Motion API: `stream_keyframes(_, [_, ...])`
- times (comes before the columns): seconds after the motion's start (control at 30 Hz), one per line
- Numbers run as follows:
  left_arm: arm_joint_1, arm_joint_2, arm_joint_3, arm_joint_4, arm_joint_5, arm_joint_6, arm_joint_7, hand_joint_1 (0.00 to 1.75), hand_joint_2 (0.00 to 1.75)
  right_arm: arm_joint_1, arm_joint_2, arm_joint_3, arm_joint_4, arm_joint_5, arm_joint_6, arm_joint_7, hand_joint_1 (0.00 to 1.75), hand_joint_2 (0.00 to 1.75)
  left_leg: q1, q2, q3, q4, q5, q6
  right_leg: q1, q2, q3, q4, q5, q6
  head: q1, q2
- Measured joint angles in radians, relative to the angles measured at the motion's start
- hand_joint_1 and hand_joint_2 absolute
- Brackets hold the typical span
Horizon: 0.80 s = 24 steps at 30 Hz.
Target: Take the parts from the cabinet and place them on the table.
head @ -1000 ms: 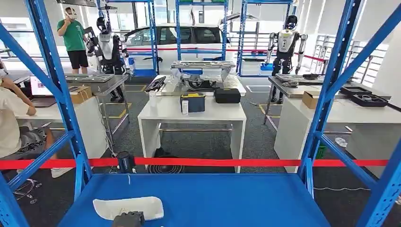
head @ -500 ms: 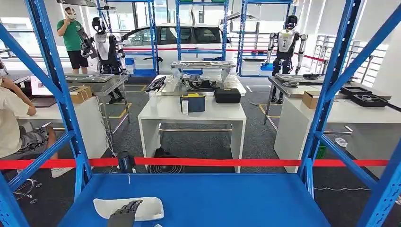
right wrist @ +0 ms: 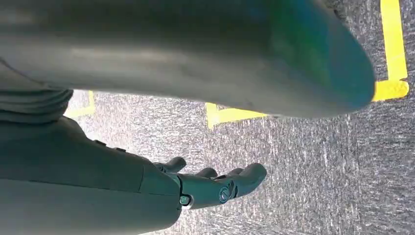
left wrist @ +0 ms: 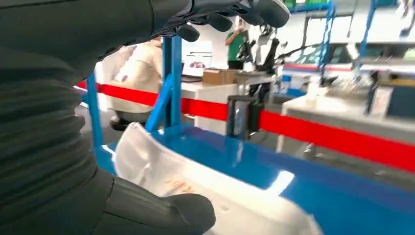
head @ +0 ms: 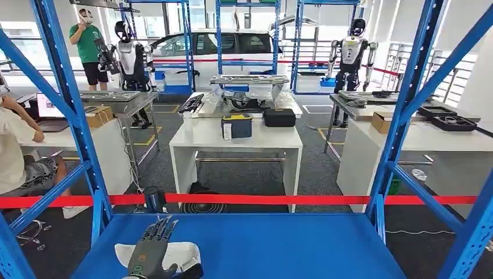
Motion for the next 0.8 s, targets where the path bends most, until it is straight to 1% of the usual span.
stream_keyframes(0.03, [-0.003,0.000,-0.003,0.001,-0.022,-0.023,0.026,0.00,1.75,0.000,0.000,0.000,0.000,0.002,0.001,-0.002,0.00,0.00,0.000,0.000,0.000,0.000,0.000,0.000,0.000,0.000,0.000,0.000,0.000,0.000,0.000,0.000])
stream_keyframes(0.1, [-0.006,-0.001,-0.008,0.001,-0.041,-0.046,0.053,0.00,1.75,0.000,0.000,0.000,0.000,0.003,0.002,-0.008,0.00,0.00,0.000,0.000,0.000,0.000,0.000,0.000,0.000,0.000,0.000,0.000,0.000,0.000,0.000,0.000])
stream_keyframes(0.33, [-0.010,-0.002,-0.011,0.001,-0.053,-0.062,0.070,0.00,1.75,0.000,0.000,0.000,0.000,0.004,0.002,-0.015,0.00,0.00,0.000,0.000,0.000,0.000,0.000,0.000,0.000,0.000,0.000,0.000,0.000,0.000,0.000,0.000])
stream_keyframes(0.47, [-0.009,-0.004,-0.019,0.004,-0.068,-0.124,0.113,0.00,1.75,0.000,0.000,0.000,0.000,0.019,0.005,-0.017,0.00,0.00,0.000,0.000,0.000,0.000,0.000,0.000,0.000,0.000,0.000,0.000,0.000,0.000,0.000,0.000])
stream_keyframes(0.57, [-0.001,-0.005,-0.025,0.008,-0.074,-0.145,0.126,0.00,1.75,0.000,0.000,0.000,0.000,0.021,0.011,-0.014,0.00,0.00,0.000,0.000,0.000,0.000,0.000,0.000,0.000,0.000,0.000,0.000,0.000,0.000,0.000,0.000])
stream_keyframes(0.63, [0.009,-0.005,-0.026,0.011,-0.074,-0.160,0.129,0.00,1.75,-0.001,0.000,0.000,0.000,0.022,0.015,0.000,0.00,0.00,0.000,0.000,0.000,0.000,0.000,0.000,0.000,0.000,0.000,0.000,0.000,0.000,0.000,0.000])
stream_keyframes(0.73, [0.034,-0.005,-0.026,0.014,-0.065,-0.165,0.133,0.00,1.75,0.000,0.001,0.000,0.000,0.021,0.016,0.023,0.00,0.00,0.000,0.000,0.000,0.000,0.000,0.000,0.000,0.000,0.000,0.000,-0.001,-0.001,0.000,0.000])
stream_keyframes(0.8, [0.049,-0.005,-0.026,0.014,-0.060,-0.145,0.136,0.00,1.75,0.000,0.003,0.000,0.000,0.022,0.016,0.023,0.00,0.00,0.000,0.000,0.000,0.000,0.000,0.000,0.000,0.000,0.000,0.000,-0.001,-0.001,0.000,0.000])
